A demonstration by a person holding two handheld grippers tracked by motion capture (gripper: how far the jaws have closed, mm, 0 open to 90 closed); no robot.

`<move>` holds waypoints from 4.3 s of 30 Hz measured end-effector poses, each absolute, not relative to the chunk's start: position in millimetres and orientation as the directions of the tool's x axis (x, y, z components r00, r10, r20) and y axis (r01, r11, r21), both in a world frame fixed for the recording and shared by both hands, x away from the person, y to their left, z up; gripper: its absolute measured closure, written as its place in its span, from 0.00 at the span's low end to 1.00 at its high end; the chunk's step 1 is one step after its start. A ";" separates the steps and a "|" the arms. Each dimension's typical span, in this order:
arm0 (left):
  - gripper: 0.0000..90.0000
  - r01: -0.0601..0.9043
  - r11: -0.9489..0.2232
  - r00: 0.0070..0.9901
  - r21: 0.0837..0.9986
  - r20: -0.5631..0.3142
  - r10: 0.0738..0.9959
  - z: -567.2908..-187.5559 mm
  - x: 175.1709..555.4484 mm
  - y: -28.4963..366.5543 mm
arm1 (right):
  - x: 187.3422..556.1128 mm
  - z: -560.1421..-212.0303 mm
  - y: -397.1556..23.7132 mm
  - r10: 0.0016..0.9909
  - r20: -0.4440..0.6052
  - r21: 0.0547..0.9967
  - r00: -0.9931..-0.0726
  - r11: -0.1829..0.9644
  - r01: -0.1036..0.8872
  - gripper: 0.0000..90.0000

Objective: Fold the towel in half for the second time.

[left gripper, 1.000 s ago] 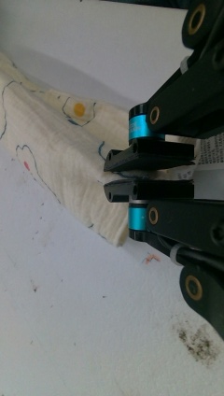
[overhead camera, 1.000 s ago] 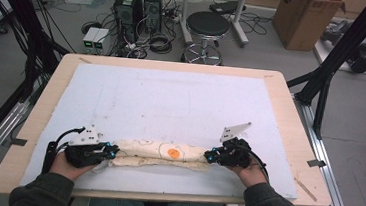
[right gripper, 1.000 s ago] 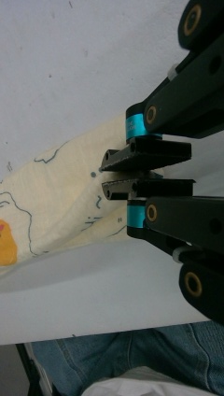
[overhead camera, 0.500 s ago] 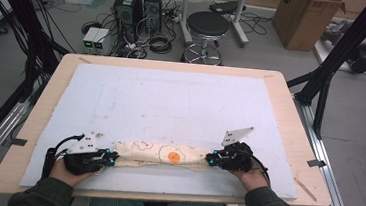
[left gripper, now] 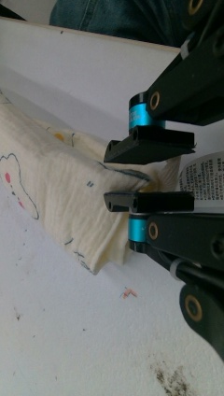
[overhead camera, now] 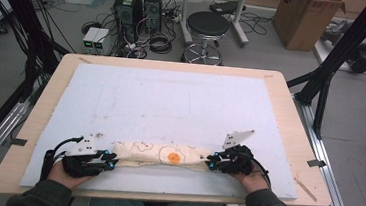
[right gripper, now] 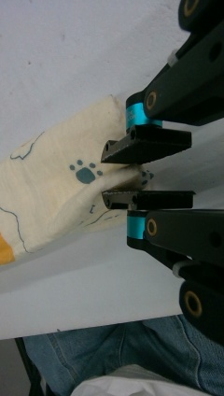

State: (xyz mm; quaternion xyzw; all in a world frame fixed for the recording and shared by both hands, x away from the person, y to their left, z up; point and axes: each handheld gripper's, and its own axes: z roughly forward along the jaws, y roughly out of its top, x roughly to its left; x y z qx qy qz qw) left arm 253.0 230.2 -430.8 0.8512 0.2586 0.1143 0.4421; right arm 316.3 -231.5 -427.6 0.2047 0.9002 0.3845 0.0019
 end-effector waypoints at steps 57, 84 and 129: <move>0.85 0.378 -0.510 0.872 0.773 -0.112 0.477 -424.2 291.2 174.7 | 337.1 -433.9 -163.8 0.323 0.115 0.686 -0.939 0.658 0.311 0.62; 0.81 0.354 -0.539 0.876 0.764 -0.069 0.478 -424.1 292.8 162.3 | 334.7 -416.2 -100.0 0.279 0.061 0.683 -0.958 0.689 0.243 0.56; 0.70 0.399 -0.502 0.836 0.767 -0.078 0.544 -438.8 274.3 214.3 | 321.6 -432.4 -202.4 0.342 0.074 0.696 -0.937 0.655 0.294 0.47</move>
